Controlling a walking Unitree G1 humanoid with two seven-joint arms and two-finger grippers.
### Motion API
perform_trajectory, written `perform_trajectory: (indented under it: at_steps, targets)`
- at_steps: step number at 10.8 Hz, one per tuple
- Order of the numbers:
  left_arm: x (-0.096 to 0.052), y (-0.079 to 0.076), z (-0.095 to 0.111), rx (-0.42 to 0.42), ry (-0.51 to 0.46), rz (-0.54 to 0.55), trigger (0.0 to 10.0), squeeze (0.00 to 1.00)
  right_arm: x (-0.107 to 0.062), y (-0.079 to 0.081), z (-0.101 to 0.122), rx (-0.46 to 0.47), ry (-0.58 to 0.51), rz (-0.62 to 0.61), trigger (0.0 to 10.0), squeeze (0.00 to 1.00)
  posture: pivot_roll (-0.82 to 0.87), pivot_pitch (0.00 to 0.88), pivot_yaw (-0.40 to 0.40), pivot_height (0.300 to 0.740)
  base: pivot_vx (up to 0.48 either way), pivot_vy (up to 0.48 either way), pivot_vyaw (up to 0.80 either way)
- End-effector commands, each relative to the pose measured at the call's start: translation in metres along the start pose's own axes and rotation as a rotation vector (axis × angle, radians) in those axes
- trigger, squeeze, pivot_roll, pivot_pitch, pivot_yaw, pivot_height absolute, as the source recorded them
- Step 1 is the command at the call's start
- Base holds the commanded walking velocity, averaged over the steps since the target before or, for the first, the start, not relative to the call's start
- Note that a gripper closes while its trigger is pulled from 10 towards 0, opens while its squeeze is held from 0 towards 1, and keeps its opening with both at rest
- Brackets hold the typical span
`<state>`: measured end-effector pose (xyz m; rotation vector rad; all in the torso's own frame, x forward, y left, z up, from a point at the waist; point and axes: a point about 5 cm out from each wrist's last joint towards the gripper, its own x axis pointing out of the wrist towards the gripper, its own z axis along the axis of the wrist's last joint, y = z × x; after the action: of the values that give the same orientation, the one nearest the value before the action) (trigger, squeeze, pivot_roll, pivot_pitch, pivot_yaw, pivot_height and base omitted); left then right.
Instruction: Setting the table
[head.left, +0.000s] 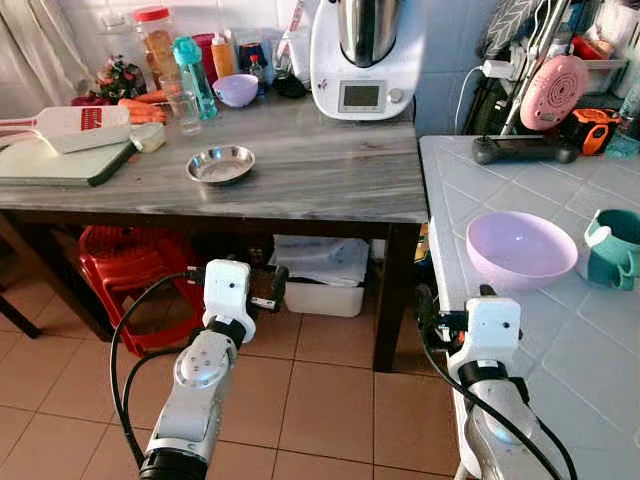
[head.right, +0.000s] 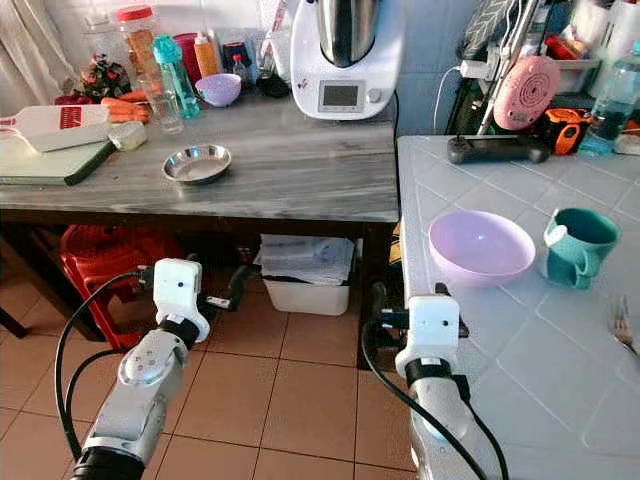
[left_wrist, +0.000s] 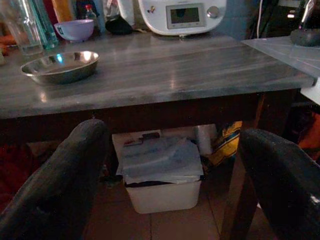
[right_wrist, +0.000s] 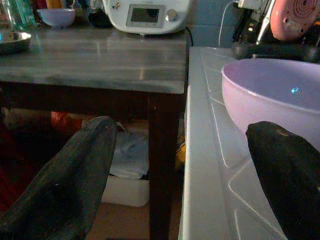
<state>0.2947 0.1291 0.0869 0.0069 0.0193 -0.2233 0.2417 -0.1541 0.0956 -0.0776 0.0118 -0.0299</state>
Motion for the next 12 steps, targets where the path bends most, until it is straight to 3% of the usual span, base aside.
perform_trajectory:
  at_steps: [1,5,9,12]
  targets:
    - [0.0017,0.0021,-0.0002,0.014,0.013,0.002,10.0,0.00,0.0018,0.0017,0.0015,0.006,-0.009,-0.001,10.0,0.00,-0.02,0.000,0.084,0.740,-0.274,0.000,0.00]
    - [0.0009,0.0027,-0.0005,0.014,0.014,0.004,10.0,0.00,0.0013,0.0019,0.0008,0.004,-0.007,0.000,10.0,0.00,-0.02,0.000,0.083,0.740,-0.274,0.000,0.00]
    - [0.0002,0.0030,0.0007,0.045,0.000,-0.015,10.0,0.00,-0.0005,0.0026,-0.0008,0.006,-0.003,-0.003,10.0,0.00,-0.02,0.000,0.088,0.740,0.000,0.000,0.00]
    - [0.0004,-0.0008,0.0033,0.023,-0.018,-0.054,10.0,0.00,-0.0004,0.0028,-0.0002,0.006,-0.005,-0.004,10.0,0.00,-0.02,0.000,0.091,0.740,0.000,0.000,0.00]
